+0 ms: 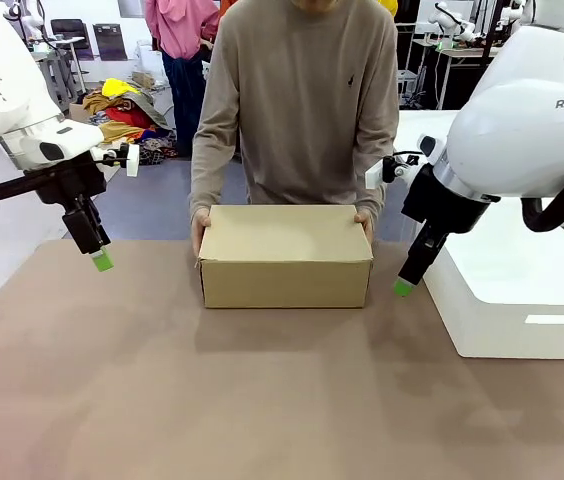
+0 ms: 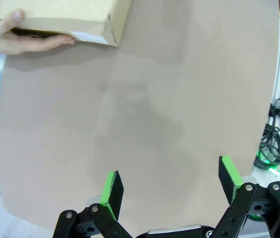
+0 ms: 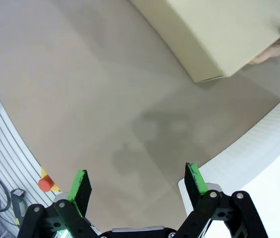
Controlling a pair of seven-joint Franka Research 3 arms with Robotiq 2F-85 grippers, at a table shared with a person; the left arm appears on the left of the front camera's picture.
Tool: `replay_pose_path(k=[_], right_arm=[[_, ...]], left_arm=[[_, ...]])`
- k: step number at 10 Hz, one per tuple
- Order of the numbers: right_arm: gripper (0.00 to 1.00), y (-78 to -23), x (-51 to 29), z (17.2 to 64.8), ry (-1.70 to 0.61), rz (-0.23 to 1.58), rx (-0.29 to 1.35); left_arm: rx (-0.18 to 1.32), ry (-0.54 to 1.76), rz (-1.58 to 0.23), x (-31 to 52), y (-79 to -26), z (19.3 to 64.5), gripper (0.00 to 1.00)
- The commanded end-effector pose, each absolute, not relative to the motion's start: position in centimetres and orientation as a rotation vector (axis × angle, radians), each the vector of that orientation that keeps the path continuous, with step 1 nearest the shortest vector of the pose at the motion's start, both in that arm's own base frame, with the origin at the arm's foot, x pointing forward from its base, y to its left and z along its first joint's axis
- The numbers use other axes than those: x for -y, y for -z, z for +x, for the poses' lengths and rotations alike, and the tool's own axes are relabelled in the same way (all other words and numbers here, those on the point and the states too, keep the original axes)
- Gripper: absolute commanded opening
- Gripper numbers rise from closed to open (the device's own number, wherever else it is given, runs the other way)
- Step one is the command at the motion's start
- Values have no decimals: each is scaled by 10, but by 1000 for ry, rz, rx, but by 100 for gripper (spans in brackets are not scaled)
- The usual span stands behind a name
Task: Pack the shoes into the box.
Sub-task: Press down on the lid of the Shoes Box.
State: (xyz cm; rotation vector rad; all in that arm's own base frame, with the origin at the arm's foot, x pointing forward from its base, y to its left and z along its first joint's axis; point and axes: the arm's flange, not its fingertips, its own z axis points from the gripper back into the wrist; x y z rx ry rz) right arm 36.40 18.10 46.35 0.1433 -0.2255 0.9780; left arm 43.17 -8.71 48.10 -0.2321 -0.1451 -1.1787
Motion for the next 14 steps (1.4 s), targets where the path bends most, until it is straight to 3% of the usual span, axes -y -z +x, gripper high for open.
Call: replay_pose_path(k=[1, 14], right_arm=[[100, -465, -178, 365, -971, 138, 230], [100, -465, -178, 365, -971, 138, 230]], left_arm=[[137, 1173, -224, 85, -483, 431, 100], [137, 1173, -224, 85, -483, 431, 100]])
